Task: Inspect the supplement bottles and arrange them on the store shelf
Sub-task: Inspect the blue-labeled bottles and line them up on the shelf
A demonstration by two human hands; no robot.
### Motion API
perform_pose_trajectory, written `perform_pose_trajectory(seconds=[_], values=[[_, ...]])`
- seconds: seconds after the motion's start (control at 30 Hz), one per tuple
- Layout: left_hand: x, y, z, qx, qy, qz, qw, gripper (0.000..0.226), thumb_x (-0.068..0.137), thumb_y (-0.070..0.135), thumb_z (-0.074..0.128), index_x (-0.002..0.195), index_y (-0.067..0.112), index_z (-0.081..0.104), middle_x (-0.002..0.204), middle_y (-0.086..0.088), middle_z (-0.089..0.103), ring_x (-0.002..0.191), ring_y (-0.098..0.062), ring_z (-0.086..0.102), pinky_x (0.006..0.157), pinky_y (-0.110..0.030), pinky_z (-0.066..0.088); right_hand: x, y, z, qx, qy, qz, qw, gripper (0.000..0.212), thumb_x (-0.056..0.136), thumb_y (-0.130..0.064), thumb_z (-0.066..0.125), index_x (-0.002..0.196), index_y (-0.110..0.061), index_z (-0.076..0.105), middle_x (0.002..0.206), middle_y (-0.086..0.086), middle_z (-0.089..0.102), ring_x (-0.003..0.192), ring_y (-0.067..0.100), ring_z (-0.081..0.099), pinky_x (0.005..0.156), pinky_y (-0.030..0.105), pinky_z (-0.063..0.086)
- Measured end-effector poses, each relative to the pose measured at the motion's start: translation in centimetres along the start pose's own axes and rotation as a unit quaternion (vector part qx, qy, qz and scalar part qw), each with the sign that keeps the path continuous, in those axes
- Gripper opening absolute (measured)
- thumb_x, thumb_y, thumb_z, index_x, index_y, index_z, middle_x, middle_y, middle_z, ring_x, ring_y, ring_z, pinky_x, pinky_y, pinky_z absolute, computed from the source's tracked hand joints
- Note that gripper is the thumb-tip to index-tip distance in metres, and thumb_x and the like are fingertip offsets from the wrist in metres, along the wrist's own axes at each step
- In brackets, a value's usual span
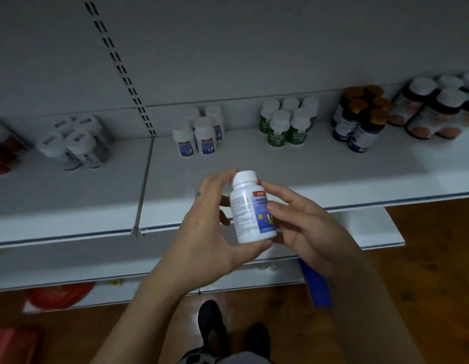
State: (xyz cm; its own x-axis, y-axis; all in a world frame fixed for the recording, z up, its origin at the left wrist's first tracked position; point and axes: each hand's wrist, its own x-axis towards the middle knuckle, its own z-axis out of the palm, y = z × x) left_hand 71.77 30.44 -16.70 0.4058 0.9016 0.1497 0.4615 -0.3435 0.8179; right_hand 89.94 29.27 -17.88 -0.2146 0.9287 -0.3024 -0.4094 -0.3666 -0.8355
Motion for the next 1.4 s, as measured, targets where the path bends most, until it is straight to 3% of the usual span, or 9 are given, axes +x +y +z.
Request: perform_pose_trajectory(seconds=[0.1,0.27,0.43,0.57,0.67,0.77,0.87,1.03,1.4], values=[[-1.0,-0.1,0.4,0.007,0.001,-0.003,1.0,0.093,0.064,0.042,0.087,0.137,0.039,0.029,0.128,0.024,0.039,0.105,0.001,0.052,0.079,-0.008,0.043,-0.1,0.5,-0.3,-0.005,-0.019,0.013,1.0,0.043,0.083,-0.012,0.063,0.125,-0.018,0.062,0.11,0.02,0.07,0.091,0.027,0.069,0.071,0.036,0.058],[-2.3,-0.3,1.1,0.058,-0.01,-0.022,0.998,0.099,0.07,0.045,0.081,0.148,0.03,0.023,0.135,0.022,0.034,0.107,0.001,0.05,0.079,-0.007,0.041,-0.6,1.3,-0.6,-0.06,-0.042,-0.009,0.997,0.049,0.082,-0.008,0.066,0.128,-0.022,0.058,0.112,0.017,0.071,0.099,0.029,0.069,0.083,0.041,0.057],[-3.6,-0.4,1.6,0.075,-0.016,-0.029,0.997,0.104,0.074,0.029,0.082,0.15,0.038,0.012,0.143,0.021,0.024,0.113,0.007,0.045,0.081,-0.007,0.043,-0.9,2.3,-0.5,-0.084,-0.042,-0.014,0.995,0.054,0.08,-0.004,0.072,0.13,-0.02,0.058,0.11,0.012,0.072,0.094,0.024,0.069,0.074,0.029,0.055],[-4.2,-0.9,1.4,0.088,-0.005,-0.029,0.996,0.103,0.074,0.03,0.082,0.15,0.038,0.012,0.143,0.021,0.022,0.113,0.009,0.043,0.081,-0.005,0.042,-1.1,2.5,0.1,-0.089,-0.031,-0.025,0.995,0.057,0.072,-0.008,0.076,0.126,-0.02,0.061,0.112,0.01,0.071,0.095,0.024,0.07,0.077,0.032,0.057],[-4.1,-1.0,0.9,0.066,-0.007,-0.029,0.997,0.105,0.072,0.04,0.082,0.151,0.038,0.012,0.144,0.02,0.024,0.113,0.007,0.044,0.084,-0.005,0.041,-1.2,2.2,0.6,-0.087,-0.017,-0.036,0.995,0.058,0.067,-0.009,0.073,0.122,-0.019,0.062,0.111,0.011,0.071,0.099,0.028,0.07,0.086,0.04,0.057],[-3.7,-0.8,0.5,0.007,0.007,-0.035,0.999,0.101,0.068,0.055,0.075,0.15,0.036,0.018,0.137,0.021,0.035,0.11,0.002,0.049,0.081,-0.009,0.044,-1.0,1.8,1.3,-0.094,-0.007,-0.045,0.995,0.055,0.072,-0.002,0.073,0.123,-0.018,0.061,0.109,0.012,0.072,0.097,0.029,0.071,0.086,0.041,0.058],[-3.0,-1.3,0.1,-0.043,0.022,-0.037,0.998,0.093,0.071,0.048,0.075,0.149,0.035,0.026,0.132,0.017,0.044,0.102,-0.006,0.057,0.072,-0.017,0.049,-0.6,1.5,2.1,-0.112,0.011,-0.053,0.992,0.051,0.079,0.007,0.069,0.123,-0.017,0.061,0.108,0.013,0.071,0.088,0.025,0.072,0.077,0.037,0.059],[-2.0,-2.4,-1.3,-0.078,0.023,-0.035,0.996,0.089,0.075,0.03,0.081,0.148,0.031,0.03,0.13,0.012,0.049,0.098,0.0,0.057,0.069,-0.011,0.047,0.4,1.3,3.8,-0.12,0.037,-0.063,0.99,0.05,0.079,0.007,0.07,0.122,-0.017,0.061,0.106,0.013,0.071,0.085,0.023,0.071,0.073,0.032,0.058],[-1.4,-5.9,-4.7,-0.097,0.017,-0.014,0.995,0.086,0.076,0.034,0.08,0.146,0.034,0.031,0.124,0.01,0.053,0.095,-0.003,0.057,0.066,-0.012,0.047,2.9,2.6,7.2,-0.154,0.067,-0.083,0.982,0.048,0.082,0.009,0.067,0.121,-0.019,0.061,0.104,0.01,0.072,0.086,0.022,0.071,0.073,0.03,0.057]])
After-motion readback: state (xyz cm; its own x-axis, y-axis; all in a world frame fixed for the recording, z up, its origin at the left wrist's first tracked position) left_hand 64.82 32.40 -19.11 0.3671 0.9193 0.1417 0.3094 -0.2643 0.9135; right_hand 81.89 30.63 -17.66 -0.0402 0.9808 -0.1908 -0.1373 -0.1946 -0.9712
